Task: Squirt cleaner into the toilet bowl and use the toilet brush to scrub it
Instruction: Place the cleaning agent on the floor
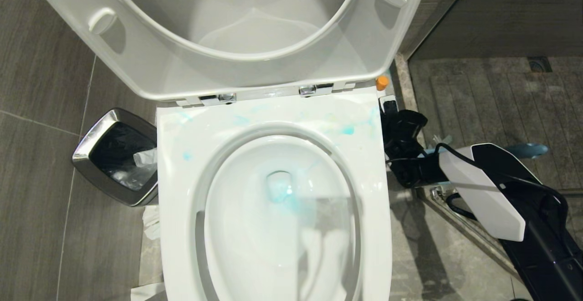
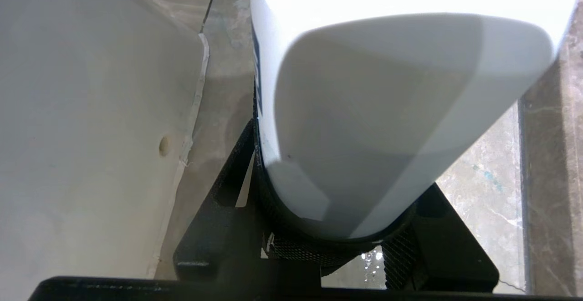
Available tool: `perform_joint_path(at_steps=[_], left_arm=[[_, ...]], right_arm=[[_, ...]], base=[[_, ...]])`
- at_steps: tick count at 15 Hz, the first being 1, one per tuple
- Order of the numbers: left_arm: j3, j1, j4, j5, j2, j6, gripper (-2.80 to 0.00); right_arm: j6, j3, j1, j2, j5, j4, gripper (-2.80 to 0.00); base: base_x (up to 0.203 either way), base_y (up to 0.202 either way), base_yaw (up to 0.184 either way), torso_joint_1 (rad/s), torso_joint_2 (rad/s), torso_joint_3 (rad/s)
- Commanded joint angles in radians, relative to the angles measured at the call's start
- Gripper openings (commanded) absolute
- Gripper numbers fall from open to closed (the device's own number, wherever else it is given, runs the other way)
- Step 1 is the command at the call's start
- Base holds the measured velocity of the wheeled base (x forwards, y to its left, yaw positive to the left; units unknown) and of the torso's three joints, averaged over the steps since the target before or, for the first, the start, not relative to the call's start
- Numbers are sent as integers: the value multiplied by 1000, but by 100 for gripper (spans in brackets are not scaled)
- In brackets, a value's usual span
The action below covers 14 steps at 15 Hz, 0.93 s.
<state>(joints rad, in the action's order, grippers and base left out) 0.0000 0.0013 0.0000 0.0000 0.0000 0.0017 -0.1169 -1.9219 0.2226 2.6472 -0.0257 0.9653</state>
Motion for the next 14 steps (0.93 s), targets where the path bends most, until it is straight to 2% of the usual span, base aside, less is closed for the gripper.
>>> perform_joint_path(at_steps=[1,7,14], left_arm=[[0,0,0,0,0,0,-280],[0,1,0,0,1,0,-280],[0,1,0,0,1,0,-280]], right_arm=[[-10,-8,3,4,0,6,0],[-5,-20,3,1,-1,3,0],[21,93,33,-75,-10,9,0]], base=[[0,0,0,0,0,0],[0,0,0,0,0,0],[0,0,0,0,0,0]])
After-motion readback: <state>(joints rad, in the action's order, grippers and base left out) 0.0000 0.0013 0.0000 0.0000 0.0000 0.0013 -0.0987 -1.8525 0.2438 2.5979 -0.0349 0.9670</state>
